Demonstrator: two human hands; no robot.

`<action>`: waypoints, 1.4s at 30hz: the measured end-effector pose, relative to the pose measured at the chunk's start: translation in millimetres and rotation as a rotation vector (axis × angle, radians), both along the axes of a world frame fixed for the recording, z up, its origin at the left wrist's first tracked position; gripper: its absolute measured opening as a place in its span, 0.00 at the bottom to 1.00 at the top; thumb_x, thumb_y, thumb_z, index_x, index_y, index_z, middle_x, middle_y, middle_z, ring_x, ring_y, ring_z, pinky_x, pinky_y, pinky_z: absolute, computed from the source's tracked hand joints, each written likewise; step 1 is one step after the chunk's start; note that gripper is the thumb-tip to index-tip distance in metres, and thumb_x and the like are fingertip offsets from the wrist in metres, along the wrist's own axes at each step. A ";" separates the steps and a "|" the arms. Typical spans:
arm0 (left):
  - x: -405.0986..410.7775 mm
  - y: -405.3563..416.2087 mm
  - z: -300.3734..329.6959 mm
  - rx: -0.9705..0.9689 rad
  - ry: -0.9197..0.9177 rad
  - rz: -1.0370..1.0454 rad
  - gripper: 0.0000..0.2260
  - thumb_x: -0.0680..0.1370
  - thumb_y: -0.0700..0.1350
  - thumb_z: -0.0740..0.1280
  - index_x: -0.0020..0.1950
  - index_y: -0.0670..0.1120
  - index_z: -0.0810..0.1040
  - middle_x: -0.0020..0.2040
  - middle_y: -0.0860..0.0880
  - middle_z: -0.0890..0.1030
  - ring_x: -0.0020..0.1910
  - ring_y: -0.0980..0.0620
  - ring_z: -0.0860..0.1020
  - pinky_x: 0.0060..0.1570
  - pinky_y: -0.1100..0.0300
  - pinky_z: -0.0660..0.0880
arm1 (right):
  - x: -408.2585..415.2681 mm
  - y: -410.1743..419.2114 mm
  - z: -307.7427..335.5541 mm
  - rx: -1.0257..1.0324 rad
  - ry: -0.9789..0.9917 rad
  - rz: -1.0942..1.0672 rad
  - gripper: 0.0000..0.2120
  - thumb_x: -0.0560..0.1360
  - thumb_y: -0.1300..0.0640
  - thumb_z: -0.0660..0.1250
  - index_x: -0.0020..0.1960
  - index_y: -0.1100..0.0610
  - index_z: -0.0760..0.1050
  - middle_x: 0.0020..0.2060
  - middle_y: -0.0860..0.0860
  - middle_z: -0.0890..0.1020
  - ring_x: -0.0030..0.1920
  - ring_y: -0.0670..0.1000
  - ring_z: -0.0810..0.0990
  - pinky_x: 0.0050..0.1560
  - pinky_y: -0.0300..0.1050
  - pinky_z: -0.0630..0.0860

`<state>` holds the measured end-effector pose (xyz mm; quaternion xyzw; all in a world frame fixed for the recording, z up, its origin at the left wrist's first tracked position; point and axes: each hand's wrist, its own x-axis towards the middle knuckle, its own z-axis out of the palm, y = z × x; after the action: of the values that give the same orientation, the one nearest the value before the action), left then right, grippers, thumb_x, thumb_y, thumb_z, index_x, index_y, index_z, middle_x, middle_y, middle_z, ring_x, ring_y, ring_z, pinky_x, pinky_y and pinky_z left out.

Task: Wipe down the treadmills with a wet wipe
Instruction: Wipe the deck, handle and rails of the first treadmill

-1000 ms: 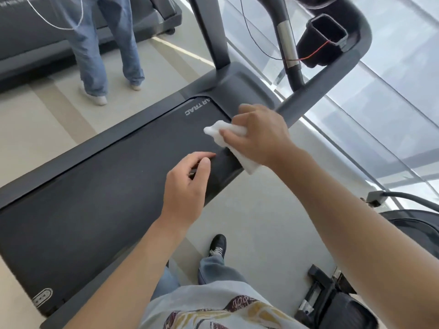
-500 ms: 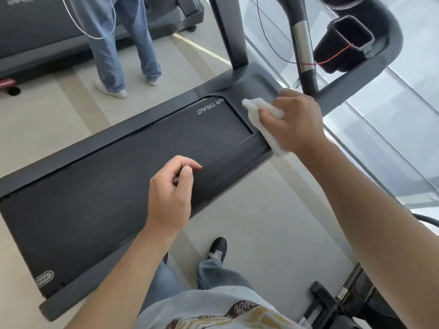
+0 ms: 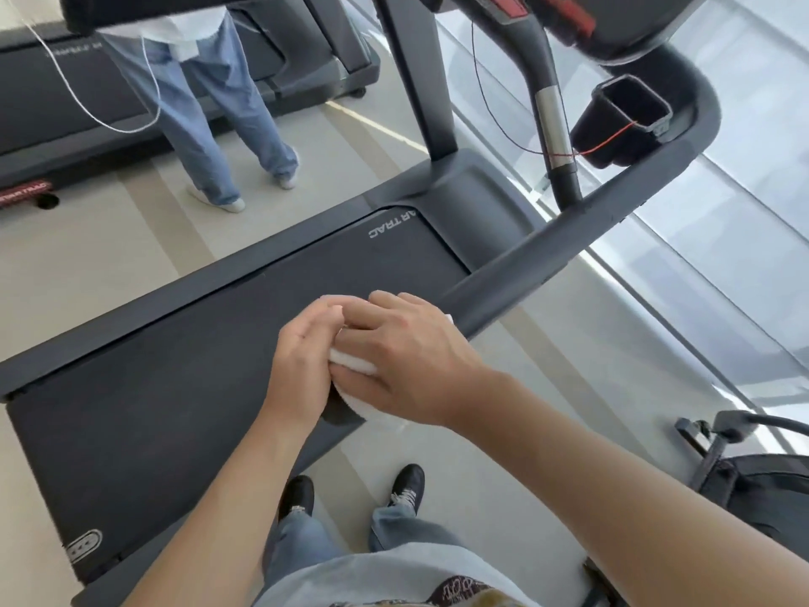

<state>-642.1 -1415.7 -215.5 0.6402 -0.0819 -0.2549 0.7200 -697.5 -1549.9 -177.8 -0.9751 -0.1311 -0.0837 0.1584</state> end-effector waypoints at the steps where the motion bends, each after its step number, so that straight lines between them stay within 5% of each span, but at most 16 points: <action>1: 3.0 -1.6 1.4 0.029 -0.013 -0.032 0.17 0.87 0.39 0.55 0.54 0.40 0.84 0.49 0.46 0.87 0.49 0.53 0.83 0.47 0.62 0.78 | -0.1 -7.7 0.6 0.004 0.005 0.005 0.13 0.81 0.48 0.66 0.44 0.56 0.80 0.43 0.50 0.77 0.38 0.53 0.66 0.38 0.47 0.65; 6: 1.8 -4.4 -3.8 0.159 -0.123 -0.181 0.14 0.87 0.46 0.59 0.57 0.50 0.85 0.52 0.53 0.87 0.55 0.52 0.83 0.58 0.53 0.78 | 0.5 -76.2 4.5 -0.013 -0.029 -0.441 0.18 0.80 0.43 0.66 0.37 0.54 0.76 0.37 0.46 0.69 0.37 0.49 0.68 0.34 0.48 0.71; 10: -9.1 9.2 -6.0 0.130 -0.118 -0.251 0.12 0.85 0.47 0.62 0.58 0.50 0.85 0.53 0.55 0.86 0.56 0.55 0.82 0.57 0.61 0.77 | -3.9 -87.0 4.1 -0.024 -0.069 -0.716 0.21 0.78 0.41 0.64 0.34 0.54 0.72 0.36 0.48 0.69 0.39 0.51 0.71 0.36 0.44 0.65; 14: -5.1 29.8 -12.6 0.069 -0.027 -0.268 0.11 0.84 0.46 0.62 0.50 0.50 0.85 0.46 0.54 0.86 0.47 0.55 0.83 0.49 0.61 0.78 | -8.9 -14.6 1.6 -0.014 -0.070 -0.548 0.19 0.78 0.43 0.66 0.36 0.55 0.77 0.37 0.48 0.71 0.39 0.53 0.70 0.38 0.50 0.70; 17: -4.6 43.9 -20.6 0.062 0.042 -0.264 0.12 0.77 0.44 0.62 0.36 0.40 0.72 0.31 0.50 0.71 0.31 0.53 0.68 0.34 0.57 0.67 | -10.7 23.6 -2.1 -0.015 -0.074 -0.337 0.16 0.77 0.46 0.69 0.37 0.56 0.77 0.36 0.50 0.72 0.37 0.55 0.69 0.36 0.52 0.70; 19: -2.0 50.8 -23.9 0.038 0.043 -0.289 0.12 0.78 0.45 0.62 0.41 0.38 0.77 0.34 0.51 0.76 0.35 0.53 0.72 0.38 0.55 0.69 | -7.3 18.1 -2.1 -0.037 -0.050 -0.255 0.17 0.78 0.46 0.70 0.37 0.56 0.77 0.36 0.50 0.71 0.36 0.55 0.69 0.36 0.51 0.70; 21: 0.7 53.4 -21.9 0.044 0.026 -0.329 0.10 0.80 0.47 0.64 0.52 0.46 0.85 0.46 0.54 0.87 0.48 0.53 0.84 0.50 0.56 0.78 | -0.9 -3.5 0.7 -0.024 -0.023 -0.272 0.18 0.78 0.45 0.69 0.36 0.56 0.76 0.36 0.49 0.70 0.36 0.53 0.69 0.35 0.49 0.70; 24: 3.5 54.6 -16.2 0.107 -0.051 -0.366 0.10 0.79 0.48 0.65 0.56 0.52 0.85 0.53 0.55 0.87 0.57 0.56 0.84 0.58 0.61 0.78 | 14.4 -56.3 7.4 -0.024 0.023 -0.617 0.22 0.76 0.40 0.65 0.31 0.55 0.71 0.33 0.49 0.69 0.33 0.49 0.68 0.35 0.45 0.67; 27: 6.8 57.9 -17.2 0.148 -0.070 -0.395 0.08 0.81 0.47 0.67 0.56 0.53 0.85 0.53 0.56 0.87 0.58 0.57 0.84 0.58 0.60 0.78 | 21.1 -89.0 10.6 -0.081 0.096 -0.825 0.23 0.76 0.40 0.64 0.31 0.56 0.72 0.34 0.51 0.69 0.34 0.50 0.70 0.39 0.44 0.64; 31: 8.6 59.8 -15.2 0.157 -0.048 -0.331 0.08 0.81 0.47 0.67 0.57 0.52 0.84 0.53 0.56 0.87 0.57 0.56 0.84 0.58 0.58 0.78 | 10.1 -35.0 4.1 -0.071 -0.004 -0.654 0.21 0.75 0.41 0.66 0.30 0.53 0.71 0.32 0.48 0.68 0.35 0.51 0.69 0.35 0.48 0.69; 36: 14.1 54.1 -14.5 0.149 0.057 -0.318 0.08 0.81 0.44 0.64 0.48 0.45 0.83 0.39 0.42 0.80 0.40 0.48 0.76 0.44 0.50 0.73 | -9.5 27.9 -15.6 0.002 -0.193 -0.415 0.18 0.76 0.47 0.72 0.34 0.57 0.75 0.33 0.50 0.71 0.35 0.55 0.67 0.35 0.53 0.70; 39: 12.8 47.1 -8.8 0.176 0.010 -0.329 0.13 0.83 0.39 0.64 0.41 0.48 0.80 0.32 0.52 0.74 0.34 0.56 0.71 0.38 0.62 0.69 | -7.0 12.0 -14.6 0.033 -0.263 -0.309 0.18 0.77 0.50 0.73 0.34 0.59 0.74 0.33 0.52 0.71 0.33 0.56 0.66 0.33 0.51 0.69; 42: 12.6 38.3 0.6 0.169 -0.037 -0.359 0.09 0.84 0.43 0.64 0.48 0.48 0.83 0.39 0.56 0.81 0.39 0.56 0.77 0.43 0.60 0.73 | -5.7 -3.6 -19.6 0.082 -0.279 -0.327 0.18 0.77 0.52 0.74 0.33 0.60 0.73 0.32 0.52 0.69 0.33 0.56 0.65 0.33 0.50 0.67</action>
<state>-629.5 -1377.5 -214.9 0.6781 -0.1863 -0.3732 0.6051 -703.1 -1553.5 -197.4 -0.9550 0.0118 -0.2477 0.1625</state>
